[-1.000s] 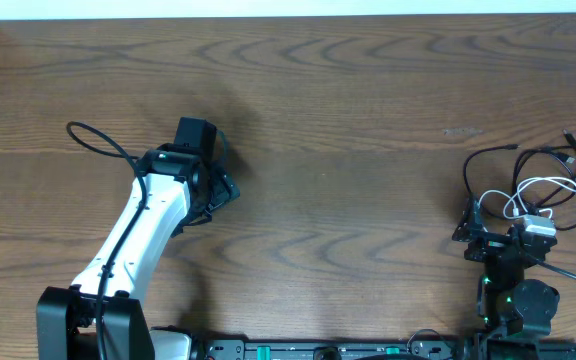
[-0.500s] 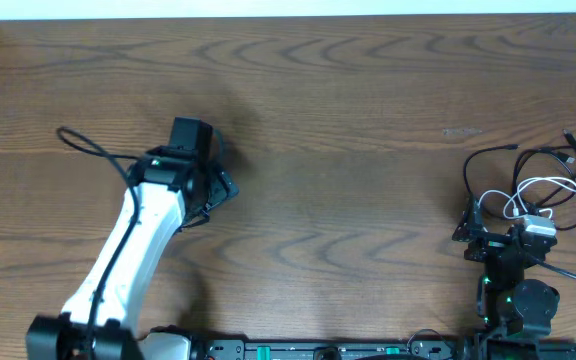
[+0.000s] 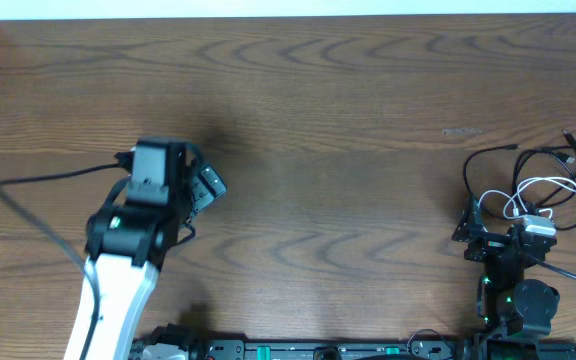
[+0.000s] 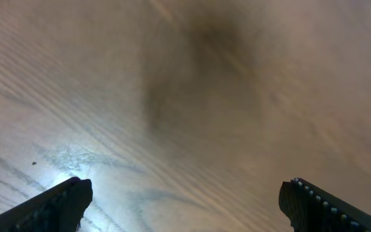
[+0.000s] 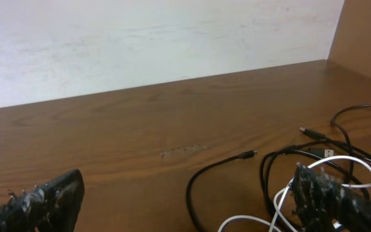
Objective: Untangle cables
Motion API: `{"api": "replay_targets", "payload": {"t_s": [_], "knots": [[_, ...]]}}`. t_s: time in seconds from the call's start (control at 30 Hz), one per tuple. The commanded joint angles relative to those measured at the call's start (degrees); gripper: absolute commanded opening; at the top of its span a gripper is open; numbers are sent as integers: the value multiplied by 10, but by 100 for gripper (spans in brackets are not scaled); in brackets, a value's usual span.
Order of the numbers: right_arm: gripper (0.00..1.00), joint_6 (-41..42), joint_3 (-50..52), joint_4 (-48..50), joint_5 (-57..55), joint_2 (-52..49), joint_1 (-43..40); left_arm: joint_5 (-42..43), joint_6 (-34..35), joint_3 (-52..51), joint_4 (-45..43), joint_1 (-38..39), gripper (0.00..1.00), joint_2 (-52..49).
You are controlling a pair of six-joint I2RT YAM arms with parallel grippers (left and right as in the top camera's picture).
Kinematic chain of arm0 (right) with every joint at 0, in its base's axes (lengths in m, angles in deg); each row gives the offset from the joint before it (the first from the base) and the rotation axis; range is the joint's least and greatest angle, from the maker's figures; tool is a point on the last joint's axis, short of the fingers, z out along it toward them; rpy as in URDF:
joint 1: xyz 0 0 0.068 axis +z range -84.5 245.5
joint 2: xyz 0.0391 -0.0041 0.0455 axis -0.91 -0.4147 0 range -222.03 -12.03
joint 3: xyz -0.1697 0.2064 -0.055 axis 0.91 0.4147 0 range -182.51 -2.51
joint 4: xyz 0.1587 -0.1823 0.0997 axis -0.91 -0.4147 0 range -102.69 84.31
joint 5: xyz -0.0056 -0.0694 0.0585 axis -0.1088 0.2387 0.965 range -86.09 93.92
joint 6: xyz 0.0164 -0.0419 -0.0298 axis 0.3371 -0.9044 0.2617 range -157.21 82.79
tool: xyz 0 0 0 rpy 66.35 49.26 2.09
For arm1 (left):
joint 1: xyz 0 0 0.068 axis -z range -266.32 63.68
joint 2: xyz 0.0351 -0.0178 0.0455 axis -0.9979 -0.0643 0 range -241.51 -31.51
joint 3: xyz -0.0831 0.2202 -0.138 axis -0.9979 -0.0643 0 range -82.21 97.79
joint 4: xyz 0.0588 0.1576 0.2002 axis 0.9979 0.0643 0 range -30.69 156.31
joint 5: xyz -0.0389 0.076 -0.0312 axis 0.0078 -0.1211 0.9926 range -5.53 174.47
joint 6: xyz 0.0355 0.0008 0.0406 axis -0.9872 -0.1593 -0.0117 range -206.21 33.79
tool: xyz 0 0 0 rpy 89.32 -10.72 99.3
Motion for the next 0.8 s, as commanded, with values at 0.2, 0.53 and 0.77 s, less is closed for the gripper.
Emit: {"api": "replay_targets", "payload": {"t_s": [0.2, 0.53, 0.77], "knots": [[99, 8, 1, 0, 2, 4, -2, -8, -6, 2, 2, -1, 98, 162], [99, 8, 2, 0, 2, 4, -2, -8, -6, 2, 2, -1, 98, 211], [99, 8, 1, 0, 2, 4, -2, -8, -6, 2, 7, -1, 98, 210]]}}
